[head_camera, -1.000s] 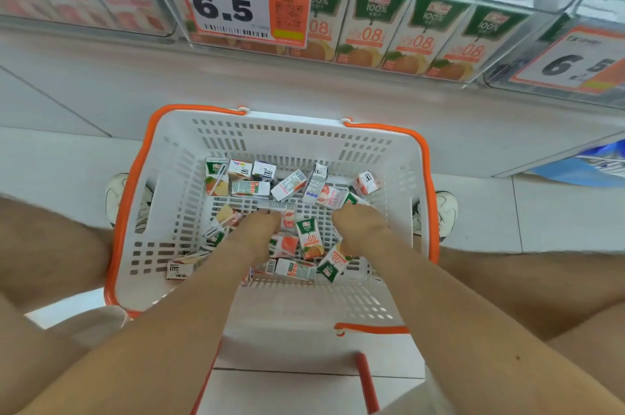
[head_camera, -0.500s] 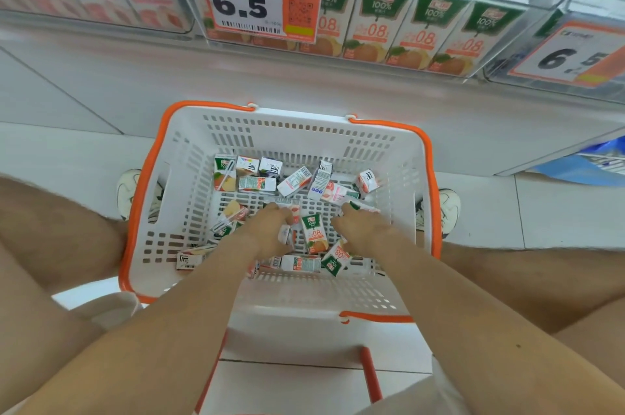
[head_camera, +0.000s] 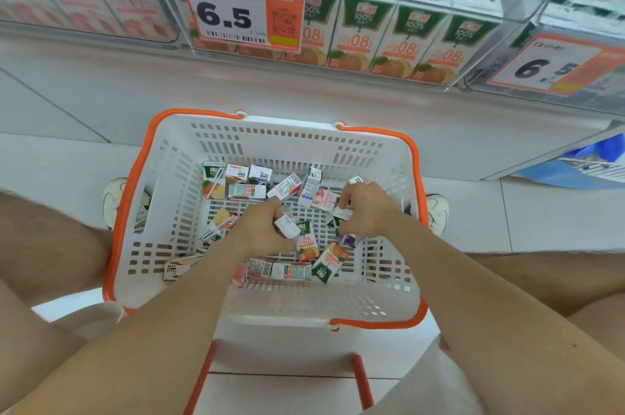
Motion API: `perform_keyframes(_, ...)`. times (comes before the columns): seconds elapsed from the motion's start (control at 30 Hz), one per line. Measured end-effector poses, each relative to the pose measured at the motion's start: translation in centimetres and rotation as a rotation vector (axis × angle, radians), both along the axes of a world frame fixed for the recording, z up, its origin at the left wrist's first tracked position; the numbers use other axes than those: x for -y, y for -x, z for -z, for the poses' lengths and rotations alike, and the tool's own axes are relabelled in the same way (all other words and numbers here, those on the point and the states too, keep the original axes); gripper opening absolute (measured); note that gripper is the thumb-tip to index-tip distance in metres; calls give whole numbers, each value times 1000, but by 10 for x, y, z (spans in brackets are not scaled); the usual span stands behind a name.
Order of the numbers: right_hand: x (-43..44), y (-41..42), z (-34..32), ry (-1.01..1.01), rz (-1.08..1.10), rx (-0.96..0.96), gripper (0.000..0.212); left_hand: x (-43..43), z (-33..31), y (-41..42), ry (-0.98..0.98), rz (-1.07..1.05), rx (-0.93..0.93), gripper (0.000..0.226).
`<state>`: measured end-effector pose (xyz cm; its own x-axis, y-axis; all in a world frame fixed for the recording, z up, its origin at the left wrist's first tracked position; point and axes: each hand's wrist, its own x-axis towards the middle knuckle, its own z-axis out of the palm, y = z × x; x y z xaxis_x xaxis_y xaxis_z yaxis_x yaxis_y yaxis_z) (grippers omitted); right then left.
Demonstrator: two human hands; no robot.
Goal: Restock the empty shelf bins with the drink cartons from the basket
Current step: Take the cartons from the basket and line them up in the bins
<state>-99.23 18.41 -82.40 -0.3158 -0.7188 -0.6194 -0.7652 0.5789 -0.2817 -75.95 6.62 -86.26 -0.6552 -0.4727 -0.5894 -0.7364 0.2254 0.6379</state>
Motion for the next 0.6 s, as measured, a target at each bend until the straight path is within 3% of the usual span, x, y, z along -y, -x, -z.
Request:
perform_keyframes(0.1,7,11,-26,63,186,147,53,8,-20,7,-139,-156,-48,60)
perform_keyframes(0.2,11,12,-62,180,366,341,35,12,-45,12,-243,-232,-98,53)
perform_keyframes(0.33,18,9,-121,277,364,416,15,14,-90,19,-322,-348,-265,54)
perform_keyframes(0.5,16,4,-187,385,257,394,22,13,-152,24,-245,-292,-398,38)
perform_keyframes(0.6,3,4,-224,363,264,548,20,9,-178,24,-226,-292,-437,37)
